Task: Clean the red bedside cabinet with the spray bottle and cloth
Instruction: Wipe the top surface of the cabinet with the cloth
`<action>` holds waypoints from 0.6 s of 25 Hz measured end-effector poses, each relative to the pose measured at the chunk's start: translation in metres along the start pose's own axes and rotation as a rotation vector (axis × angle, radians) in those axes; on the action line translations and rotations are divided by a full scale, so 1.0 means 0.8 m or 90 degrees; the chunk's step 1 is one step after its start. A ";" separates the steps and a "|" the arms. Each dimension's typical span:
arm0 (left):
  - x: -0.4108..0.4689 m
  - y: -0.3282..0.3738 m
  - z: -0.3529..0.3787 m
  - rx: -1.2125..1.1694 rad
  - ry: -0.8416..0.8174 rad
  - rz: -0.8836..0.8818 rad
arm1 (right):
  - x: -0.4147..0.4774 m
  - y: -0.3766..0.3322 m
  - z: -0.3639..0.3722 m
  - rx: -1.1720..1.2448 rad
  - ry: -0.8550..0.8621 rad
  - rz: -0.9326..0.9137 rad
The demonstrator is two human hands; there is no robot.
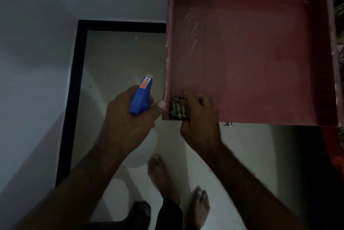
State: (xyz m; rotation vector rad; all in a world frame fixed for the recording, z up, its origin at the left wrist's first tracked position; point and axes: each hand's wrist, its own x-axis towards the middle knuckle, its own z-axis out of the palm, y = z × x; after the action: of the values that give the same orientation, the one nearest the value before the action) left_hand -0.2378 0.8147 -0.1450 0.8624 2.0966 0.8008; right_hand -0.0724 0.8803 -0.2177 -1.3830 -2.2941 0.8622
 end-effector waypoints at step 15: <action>0.073 0.016 -0.019 0.014 -0.046 0.015 | 0.087 0.035 -0.029 -0.069 0.049 0.086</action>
State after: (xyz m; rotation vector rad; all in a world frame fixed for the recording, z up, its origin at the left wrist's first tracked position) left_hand -0.2761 0.8635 -0.1491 0.9155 2.0393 0.7497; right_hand -0.0739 0.9588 -0.2201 -1.6039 -2.2393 0.7188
